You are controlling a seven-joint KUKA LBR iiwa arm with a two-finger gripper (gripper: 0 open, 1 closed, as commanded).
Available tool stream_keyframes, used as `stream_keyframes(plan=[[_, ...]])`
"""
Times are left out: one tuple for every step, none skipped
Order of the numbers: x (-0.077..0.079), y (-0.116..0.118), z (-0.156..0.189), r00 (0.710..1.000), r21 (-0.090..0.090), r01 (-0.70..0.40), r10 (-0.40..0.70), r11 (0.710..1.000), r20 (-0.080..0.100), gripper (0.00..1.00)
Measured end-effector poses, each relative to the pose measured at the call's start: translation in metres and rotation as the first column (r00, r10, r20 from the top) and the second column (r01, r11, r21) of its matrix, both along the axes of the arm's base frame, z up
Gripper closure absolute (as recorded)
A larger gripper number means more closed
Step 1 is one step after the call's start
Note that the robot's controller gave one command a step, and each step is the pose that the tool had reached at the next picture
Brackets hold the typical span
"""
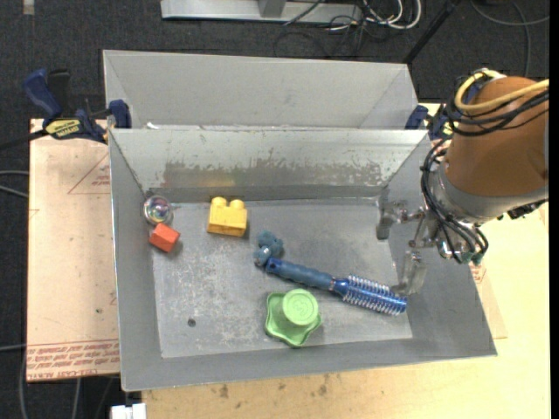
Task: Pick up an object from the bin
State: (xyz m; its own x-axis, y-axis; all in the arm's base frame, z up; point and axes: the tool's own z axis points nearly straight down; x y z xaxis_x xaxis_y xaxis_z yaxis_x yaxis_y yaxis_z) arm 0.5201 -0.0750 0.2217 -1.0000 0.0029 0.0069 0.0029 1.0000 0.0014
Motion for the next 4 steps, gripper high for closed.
stream_keyframes(plan=[[-0.015,0.004,-0.135,1.0,0.0,0.009,-0.009,1.0,0.001,0.0],[-0.013,0.004,-0.13,1.0,-0.001,0.008,-0.008,1.0,0.007,1.0],[-0.015,0.009,0.006,1.0,-0.002,0.016,-0.016,1.0,0.017,1.0],[-0.016,0.009,0.001,1.0,-0.001,0.015,-0.015,1.0,0.009,0.0]])
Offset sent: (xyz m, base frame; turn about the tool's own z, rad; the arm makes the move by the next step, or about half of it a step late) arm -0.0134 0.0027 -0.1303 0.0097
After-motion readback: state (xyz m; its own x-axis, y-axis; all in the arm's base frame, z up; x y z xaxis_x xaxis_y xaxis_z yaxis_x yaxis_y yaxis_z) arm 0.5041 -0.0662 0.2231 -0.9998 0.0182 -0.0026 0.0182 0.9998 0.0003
